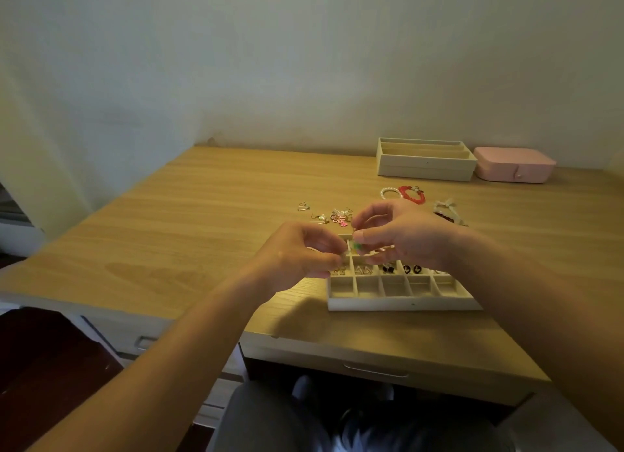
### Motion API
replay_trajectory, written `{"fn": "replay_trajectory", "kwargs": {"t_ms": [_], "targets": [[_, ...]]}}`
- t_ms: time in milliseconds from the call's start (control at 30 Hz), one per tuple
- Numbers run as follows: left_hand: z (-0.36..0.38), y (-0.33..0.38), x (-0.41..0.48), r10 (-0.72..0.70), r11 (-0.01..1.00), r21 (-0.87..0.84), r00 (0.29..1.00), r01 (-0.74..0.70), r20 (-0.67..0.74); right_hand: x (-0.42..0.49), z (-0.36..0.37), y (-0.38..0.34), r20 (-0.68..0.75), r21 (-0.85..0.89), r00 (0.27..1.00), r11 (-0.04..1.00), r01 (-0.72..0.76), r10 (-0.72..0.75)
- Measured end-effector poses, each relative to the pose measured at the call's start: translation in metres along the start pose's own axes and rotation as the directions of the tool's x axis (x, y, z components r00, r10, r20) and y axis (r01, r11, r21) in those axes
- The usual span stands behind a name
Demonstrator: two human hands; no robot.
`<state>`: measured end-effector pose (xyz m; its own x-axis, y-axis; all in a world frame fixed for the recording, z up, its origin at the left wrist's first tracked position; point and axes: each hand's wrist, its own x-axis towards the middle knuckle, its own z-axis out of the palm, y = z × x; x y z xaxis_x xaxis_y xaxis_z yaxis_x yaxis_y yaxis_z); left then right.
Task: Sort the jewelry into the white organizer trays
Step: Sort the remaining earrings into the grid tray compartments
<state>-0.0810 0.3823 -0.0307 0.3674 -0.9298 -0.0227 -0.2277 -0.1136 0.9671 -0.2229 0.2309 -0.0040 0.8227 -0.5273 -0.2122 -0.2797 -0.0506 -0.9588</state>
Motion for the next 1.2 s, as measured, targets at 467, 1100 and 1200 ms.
{"fn": "replay_trajectory", "kwargs": {"t_ms": [467, 1100, 1200], "targets": [[0.007, -0.005, -0.005, 0.194, 0.729, 0.661, 0.98, -0.179, 0.051, 0.003, 0.012, -0.001, 0.148, -0.588, 0.987, 0.797, 0.136, -0.059], [0.006, -0.002, -0.012, 0.192, 0.594, 0.765, 0.967, -0.249, 0.165, 0.006, 0.03, 0.005, 0.131, -0.765, 0.977, 0.61, 0.207, -0.166], [0.006, -0.003, -0.013, 0.168, 0.605, 0.759, 0.97, -0.24, 0.173, 0.005, 0.032, 0.006, 0.118, -0.776, 0.977, 0.597, 0.204, -0.179]]}}
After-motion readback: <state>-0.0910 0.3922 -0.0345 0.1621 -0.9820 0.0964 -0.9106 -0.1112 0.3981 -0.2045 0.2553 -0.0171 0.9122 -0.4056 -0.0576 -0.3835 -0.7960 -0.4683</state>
